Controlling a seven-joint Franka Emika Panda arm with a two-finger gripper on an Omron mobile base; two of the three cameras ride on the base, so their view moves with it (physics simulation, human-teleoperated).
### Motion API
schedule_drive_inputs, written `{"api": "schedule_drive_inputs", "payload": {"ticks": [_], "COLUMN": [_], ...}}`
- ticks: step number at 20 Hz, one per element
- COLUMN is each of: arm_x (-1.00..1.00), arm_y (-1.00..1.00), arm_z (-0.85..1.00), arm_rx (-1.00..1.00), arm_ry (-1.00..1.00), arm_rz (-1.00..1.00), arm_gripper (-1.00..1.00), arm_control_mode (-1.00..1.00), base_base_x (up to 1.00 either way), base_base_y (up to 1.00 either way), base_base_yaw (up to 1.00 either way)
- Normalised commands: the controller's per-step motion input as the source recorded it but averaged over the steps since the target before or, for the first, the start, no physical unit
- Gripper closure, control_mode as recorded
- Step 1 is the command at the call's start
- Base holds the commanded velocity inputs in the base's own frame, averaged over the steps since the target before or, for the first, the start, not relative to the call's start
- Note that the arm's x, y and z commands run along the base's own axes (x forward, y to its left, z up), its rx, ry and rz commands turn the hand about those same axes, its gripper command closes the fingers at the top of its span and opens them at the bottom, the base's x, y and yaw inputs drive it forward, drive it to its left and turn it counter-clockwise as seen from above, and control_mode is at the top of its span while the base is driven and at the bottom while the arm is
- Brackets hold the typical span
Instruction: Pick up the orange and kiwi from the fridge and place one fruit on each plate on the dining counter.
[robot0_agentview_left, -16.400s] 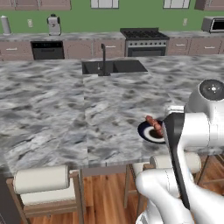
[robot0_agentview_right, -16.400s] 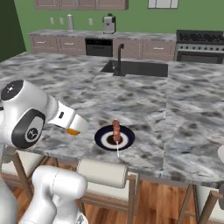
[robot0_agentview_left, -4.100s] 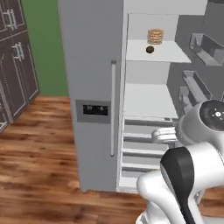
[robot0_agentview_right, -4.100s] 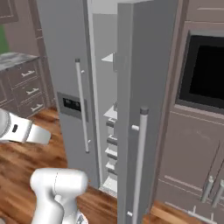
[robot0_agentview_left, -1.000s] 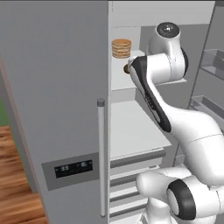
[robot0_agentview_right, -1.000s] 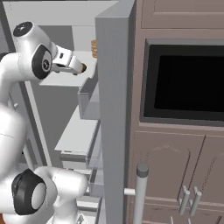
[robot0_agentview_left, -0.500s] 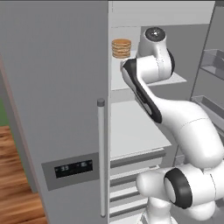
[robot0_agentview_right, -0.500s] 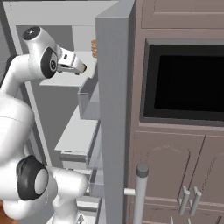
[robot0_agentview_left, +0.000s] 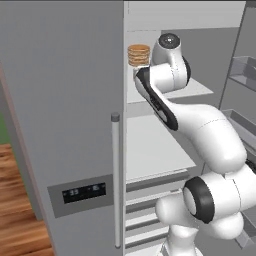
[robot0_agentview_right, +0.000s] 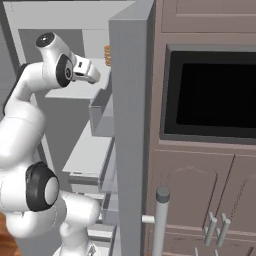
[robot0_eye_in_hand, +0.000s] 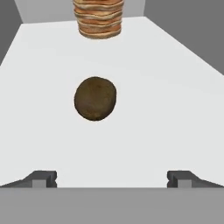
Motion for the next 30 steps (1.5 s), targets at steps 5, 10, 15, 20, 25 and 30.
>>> {"api": "schedule_drive_inputs", "payload": {"ticks": [5, 10, 15, 20, 25, 30], "arm_x": [0.41, 0.37, 0.34, 0.35, 0.31, 0.15], "arm_y": [0.00, 0.00, 0.00, 0.00, 0.03, 0.10], "arm_z": [-0.09, -0.11, -0.11, -0.10, -0.09, -0.11], "arm_rx": [0.00, 0.00, 0.00, 0.00, 0.00, 0.00], "arm_ry": [0.00, 0.00, 0.00, 0.01, 0.04, 0.02], "arm_rz": [0.00, 0.00, 0.00, 0.00, 0.00, 0.00], "arm_gripper": [-1.00, -1.00, -1.00, -1.00, -1.00, 1.00], "arm_control_mode": [-1.00, -1.00, -1.00, -1.00, -1.00, -1.00], "base_base_x": [0.00, 0.00, 0.00, 0.00, 0.00, 0.00], "base_base_y": [0.00, 0.00, 0.00, 0.00, 0.00, 0.00], "base_base_yaw": [0.00, 0.00, 0.00, 0.00, 0.00, 0.00]}}
